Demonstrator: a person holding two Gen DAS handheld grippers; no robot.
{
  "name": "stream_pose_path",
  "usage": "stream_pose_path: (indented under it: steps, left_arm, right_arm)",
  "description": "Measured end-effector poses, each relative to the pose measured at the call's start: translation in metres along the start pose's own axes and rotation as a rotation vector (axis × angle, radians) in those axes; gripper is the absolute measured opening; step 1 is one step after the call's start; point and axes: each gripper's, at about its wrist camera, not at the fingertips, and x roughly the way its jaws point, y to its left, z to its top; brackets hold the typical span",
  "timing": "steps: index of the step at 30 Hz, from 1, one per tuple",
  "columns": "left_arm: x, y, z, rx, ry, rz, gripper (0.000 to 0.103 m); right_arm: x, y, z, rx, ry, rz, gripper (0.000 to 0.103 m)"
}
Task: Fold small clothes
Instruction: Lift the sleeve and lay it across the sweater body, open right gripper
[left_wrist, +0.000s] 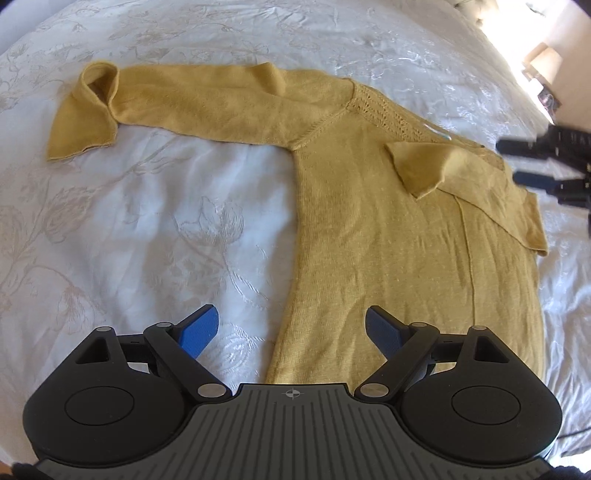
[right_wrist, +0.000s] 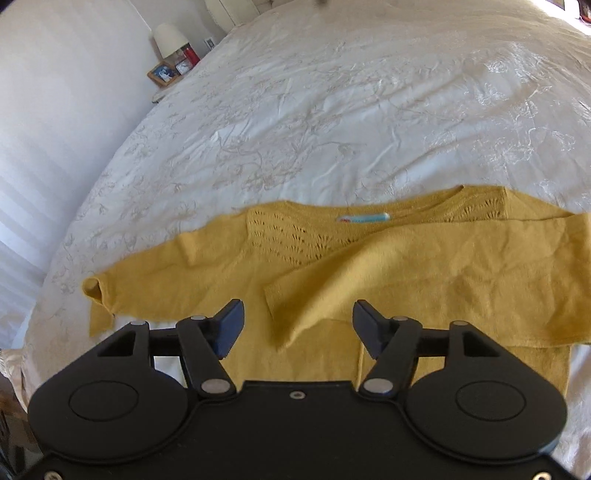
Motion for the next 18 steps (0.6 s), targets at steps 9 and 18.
stream_pose_path:
  steps: [9,18]
  left_arm:
    - [0.023,-0.025,0.04,0.114,0.0,-0.08,0.087]
    - [0.056,-0.076,0.083,0.136,-0.043,-0.117,0.087]
  right_arm:
    - [0.0,-0.032,-0.076,0.057,0.122,-0.171,0.081]
    - [0.006,-0.065,-0.113,0.08,0.189,-0.21,0.086]
